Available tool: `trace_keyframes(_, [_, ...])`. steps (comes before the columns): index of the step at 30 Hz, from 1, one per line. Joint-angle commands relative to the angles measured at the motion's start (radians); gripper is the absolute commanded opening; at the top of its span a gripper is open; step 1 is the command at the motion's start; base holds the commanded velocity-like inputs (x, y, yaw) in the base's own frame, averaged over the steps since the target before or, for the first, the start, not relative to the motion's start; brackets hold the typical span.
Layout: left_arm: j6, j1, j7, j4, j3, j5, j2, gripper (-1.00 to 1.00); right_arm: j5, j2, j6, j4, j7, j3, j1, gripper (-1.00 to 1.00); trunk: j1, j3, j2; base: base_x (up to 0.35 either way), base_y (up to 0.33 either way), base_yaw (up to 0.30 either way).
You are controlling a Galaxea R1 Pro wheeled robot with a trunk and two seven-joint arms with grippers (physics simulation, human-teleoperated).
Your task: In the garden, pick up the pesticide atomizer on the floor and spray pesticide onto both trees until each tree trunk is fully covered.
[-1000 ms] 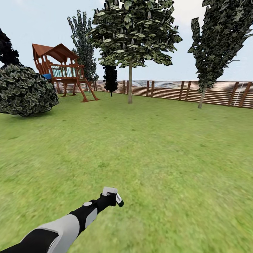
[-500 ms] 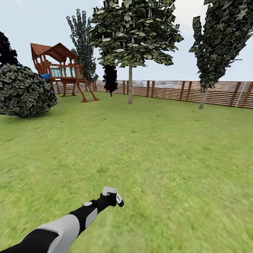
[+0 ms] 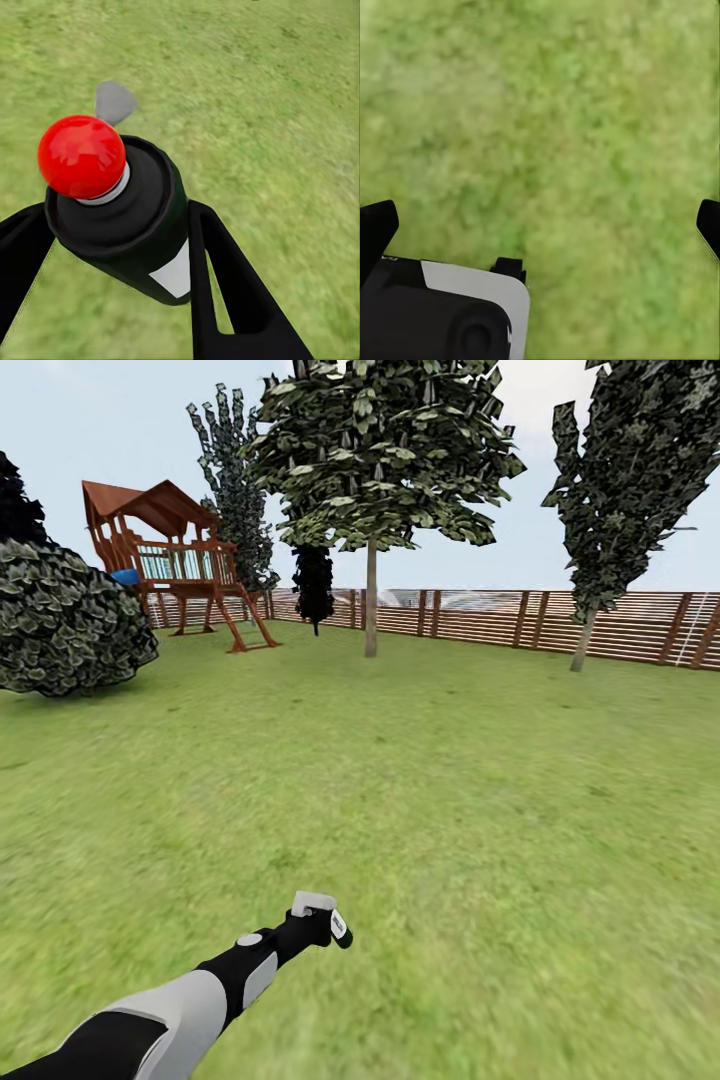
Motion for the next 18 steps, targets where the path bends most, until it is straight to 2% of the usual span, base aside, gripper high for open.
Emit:
trace_keyframes(1, [-0.004,-0.001,-0.002,0.002,-0.008,0.011,0.000,-1.00,-0.008,0.000,-0.007,0.004,0.005,0.007,-0.002,1.00,0.001,-0.001,-0.001,0.350,0.000,0.000])
trace_keyframes(18, [-0.004,-0.001,-0.002,0.002,-0.008,0.011,0.000,-1.00,-0.008,0.000,-0.007,0.004,0.005,0.007,-0.002,1.00,0.001,-0.001,-0.001,0.350,0.000,0.000])
